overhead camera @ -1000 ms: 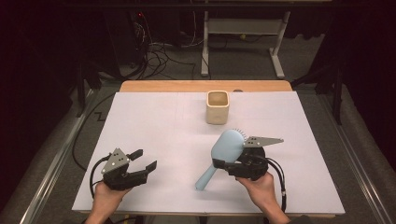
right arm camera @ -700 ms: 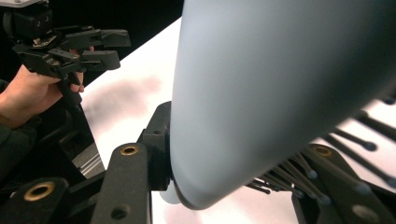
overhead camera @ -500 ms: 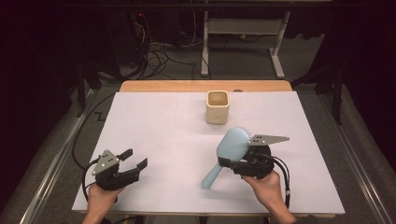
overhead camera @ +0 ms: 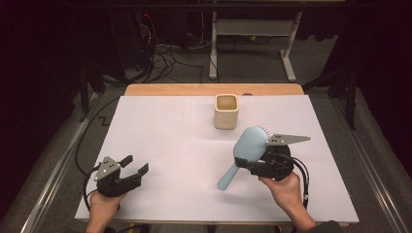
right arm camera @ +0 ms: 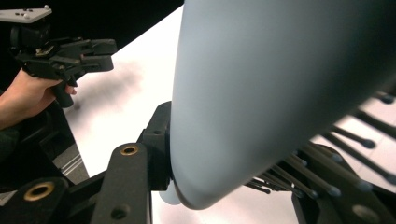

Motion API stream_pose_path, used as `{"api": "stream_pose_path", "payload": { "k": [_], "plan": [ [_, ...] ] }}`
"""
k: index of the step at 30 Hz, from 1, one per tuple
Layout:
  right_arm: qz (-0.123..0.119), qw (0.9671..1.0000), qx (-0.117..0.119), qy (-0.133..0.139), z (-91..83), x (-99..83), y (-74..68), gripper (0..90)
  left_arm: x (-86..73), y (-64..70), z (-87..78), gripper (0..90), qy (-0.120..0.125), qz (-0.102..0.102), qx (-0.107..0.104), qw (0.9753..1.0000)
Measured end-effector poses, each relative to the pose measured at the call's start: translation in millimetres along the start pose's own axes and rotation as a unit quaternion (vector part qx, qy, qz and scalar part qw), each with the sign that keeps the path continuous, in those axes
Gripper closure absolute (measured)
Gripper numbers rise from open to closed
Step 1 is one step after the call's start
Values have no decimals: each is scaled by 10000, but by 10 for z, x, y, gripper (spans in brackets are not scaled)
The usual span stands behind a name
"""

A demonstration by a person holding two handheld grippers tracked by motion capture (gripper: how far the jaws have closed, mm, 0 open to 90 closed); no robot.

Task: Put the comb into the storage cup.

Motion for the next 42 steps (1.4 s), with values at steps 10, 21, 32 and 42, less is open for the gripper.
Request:
{"api": "stream_pose_path", "payload": {
  "k": [10,21,32,42],
  "plan": [
    [28,9998,-179,46,-70,118,96,551,-17,-16,25,303,-10,-89,14,10000],
    [79,9994,-309,129,-119,254,206,551,-25,-5,28,304,-31,-68,-6,10000],
    [144,9986,-482,142,-138,361,332,551,-26,5,26,305,-31,-33,1,10000],
    [199,9977,-621,177,-154,471,422,551,-26,1,20,306,-29,-25,2,10000]
  ]
}}
Point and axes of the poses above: each handheld gripper's, and its own axes: z roughly forward along the jaws, x roughly out of its top, y roughly to its right, the point moved 6 cm from there along z, roughly forward along the jaws, and after that the axes turned 8 degrees about -y, right-handed, at the moved point
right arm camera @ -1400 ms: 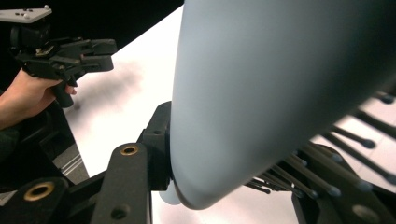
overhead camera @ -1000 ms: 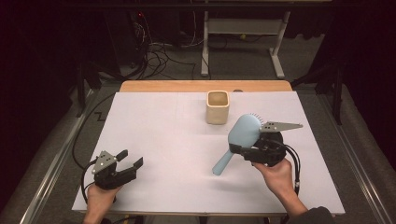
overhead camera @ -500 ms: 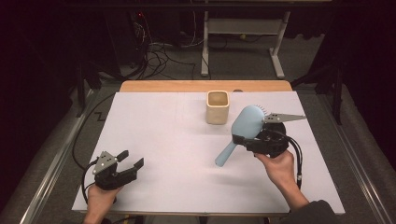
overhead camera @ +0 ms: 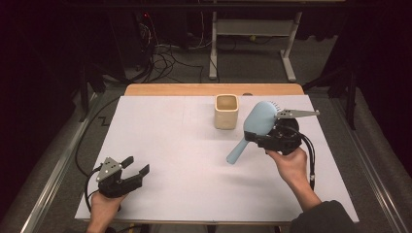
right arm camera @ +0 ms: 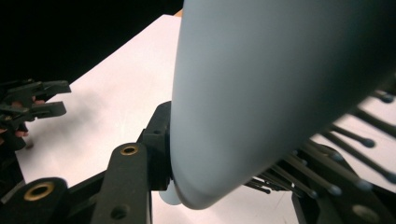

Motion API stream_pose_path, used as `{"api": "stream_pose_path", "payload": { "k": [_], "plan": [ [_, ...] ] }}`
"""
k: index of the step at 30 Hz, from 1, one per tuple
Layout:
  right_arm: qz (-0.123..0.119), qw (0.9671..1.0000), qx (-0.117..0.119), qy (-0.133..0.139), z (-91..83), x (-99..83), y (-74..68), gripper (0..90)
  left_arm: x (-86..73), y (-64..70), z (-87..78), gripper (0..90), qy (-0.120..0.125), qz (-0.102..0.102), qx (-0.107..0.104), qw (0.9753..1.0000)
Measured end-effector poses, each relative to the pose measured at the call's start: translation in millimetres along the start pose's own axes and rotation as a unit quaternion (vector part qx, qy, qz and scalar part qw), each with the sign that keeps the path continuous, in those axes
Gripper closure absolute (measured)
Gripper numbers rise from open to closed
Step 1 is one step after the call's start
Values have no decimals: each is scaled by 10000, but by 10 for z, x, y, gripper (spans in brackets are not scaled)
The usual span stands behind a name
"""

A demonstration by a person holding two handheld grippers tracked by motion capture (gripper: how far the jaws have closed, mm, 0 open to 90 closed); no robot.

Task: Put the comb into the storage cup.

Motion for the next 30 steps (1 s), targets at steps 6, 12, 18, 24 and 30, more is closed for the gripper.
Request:
{"api": "stream_pose_path", "payload": {
  "k": [6,12,18,24,30],
  "plan": [
    [73,9999,-82,132,-31,84,85,551,2,-15,-8,307,28,-36,13,10000],
    [112,9997,-186,144,-29,138,155,551,0,-13,-7,307,20,-30,20,10000],
    [142,9995,-267,77,7,186,204,551,-2,-16,-8,307,14,-45,13,10000],
    [149,9994,-320,44,50,223,227,551,-8,3,4,308,-29,5,-11,10000],
    [140,9992,-382,-10,88,276,238,551,-8,-4,1,307,-24,-12,-12,10000]
  ]
}}
Point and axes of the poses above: each handheld gripper's, and its own axes: z roughly forward along the jaws, x roughly out of its top, y roughly to its right, the point moved 6 cm from there along z, roughly forward along the jaws, and after that the axes turned 8 degrees about -y, right-handed, at the moved point
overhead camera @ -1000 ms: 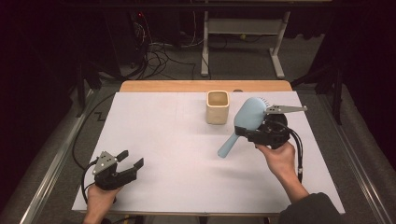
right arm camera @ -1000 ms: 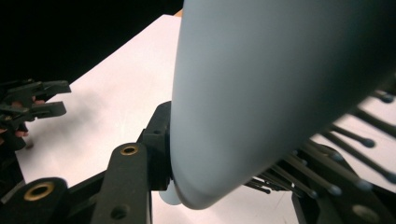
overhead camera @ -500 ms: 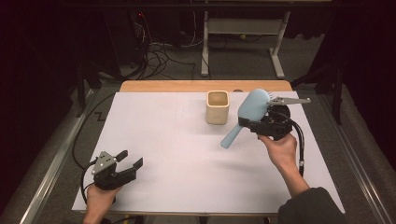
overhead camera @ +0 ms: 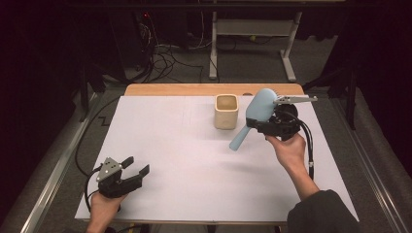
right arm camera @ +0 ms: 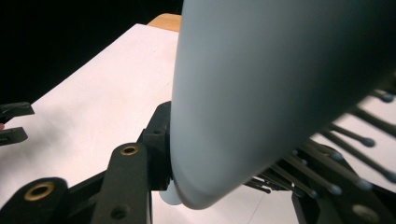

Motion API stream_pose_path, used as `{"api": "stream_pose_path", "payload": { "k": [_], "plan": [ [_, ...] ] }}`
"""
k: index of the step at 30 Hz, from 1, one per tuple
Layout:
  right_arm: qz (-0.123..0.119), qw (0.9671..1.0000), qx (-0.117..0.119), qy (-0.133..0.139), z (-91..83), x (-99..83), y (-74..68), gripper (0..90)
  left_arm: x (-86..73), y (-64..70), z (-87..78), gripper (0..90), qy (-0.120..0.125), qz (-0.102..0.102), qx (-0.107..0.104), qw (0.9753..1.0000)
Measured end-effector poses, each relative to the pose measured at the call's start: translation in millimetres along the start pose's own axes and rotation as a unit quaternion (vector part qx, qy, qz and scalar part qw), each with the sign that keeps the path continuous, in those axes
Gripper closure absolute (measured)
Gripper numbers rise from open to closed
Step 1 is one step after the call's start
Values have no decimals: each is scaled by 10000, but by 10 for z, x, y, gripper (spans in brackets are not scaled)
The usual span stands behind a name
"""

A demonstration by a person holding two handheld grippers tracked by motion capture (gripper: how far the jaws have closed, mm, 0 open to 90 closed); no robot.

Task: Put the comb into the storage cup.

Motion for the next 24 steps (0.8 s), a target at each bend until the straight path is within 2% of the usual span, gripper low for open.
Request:
{"api": "stream_pose_path", "payload": {
  "k": [13,24],
  "plan": [
    [16,9999,-137,71,29,269,41,551,-5,8,12,307,-39,20,-26,10000],
    [-3,9997,-258,28,108,489,22,551,-1,7,-1,311,-10,0,-33,10000]
  ]
}}
Point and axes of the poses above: each handheld gripper's, and its own axes: z roughly forward along the jaws, x roughly out of its top, y roughly to its right, the point moved 6 cm from there along z, roughly forward along the jaws, and after that the axes turned 8 degrees about -y, right-handed, at the moved point
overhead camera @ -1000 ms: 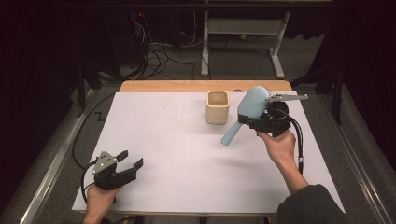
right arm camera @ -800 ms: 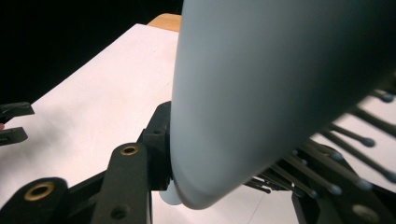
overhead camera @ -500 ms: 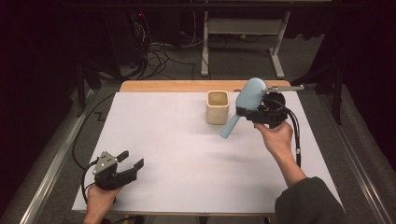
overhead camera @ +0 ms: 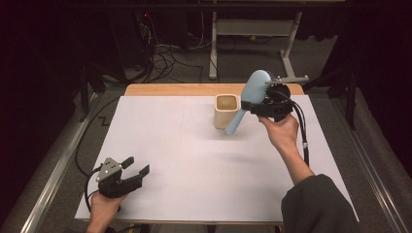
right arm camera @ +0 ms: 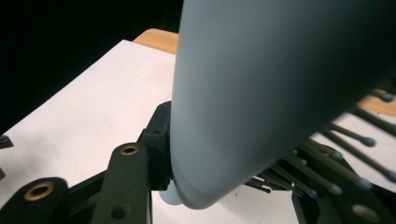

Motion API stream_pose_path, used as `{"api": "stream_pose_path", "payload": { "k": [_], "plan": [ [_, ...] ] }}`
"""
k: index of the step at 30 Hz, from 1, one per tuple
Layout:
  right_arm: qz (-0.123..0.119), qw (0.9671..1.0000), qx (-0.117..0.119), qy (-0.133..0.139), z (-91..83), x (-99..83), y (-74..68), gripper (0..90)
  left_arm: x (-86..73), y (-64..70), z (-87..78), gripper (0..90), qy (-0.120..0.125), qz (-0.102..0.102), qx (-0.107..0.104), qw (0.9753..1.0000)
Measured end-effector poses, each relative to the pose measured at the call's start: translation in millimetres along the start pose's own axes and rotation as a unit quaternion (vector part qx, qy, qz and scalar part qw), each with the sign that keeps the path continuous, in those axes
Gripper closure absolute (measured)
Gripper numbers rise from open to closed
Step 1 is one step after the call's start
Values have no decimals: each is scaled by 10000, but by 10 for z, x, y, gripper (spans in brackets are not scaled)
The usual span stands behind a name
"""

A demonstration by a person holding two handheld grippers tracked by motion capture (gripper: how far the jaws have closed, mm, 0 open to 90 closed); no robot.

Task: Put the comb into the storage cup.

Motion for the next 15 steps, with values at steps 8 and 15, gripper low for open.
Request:
{"api": "stream_pose_path", "payload": {
  "k": [8,15],
  "plan": [
    [85,9999,-106,34,32,149,23,552,0,1,4,311,2,8,-16,10000],
    [121,9996,-208,156,33,278,39,552,-1,6,8,312,-4,15,-35,10000]
  ]
}}
Point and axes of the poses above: each handheld gripper's, and its own axes: z roughly forward along the jaws, x roughly out of its top, y roughly to its right, the point moved 6 cm from there along z, roughly forward along the jaws, and after that the axes turned 8 degrees about -y, right-handed, at the moved point
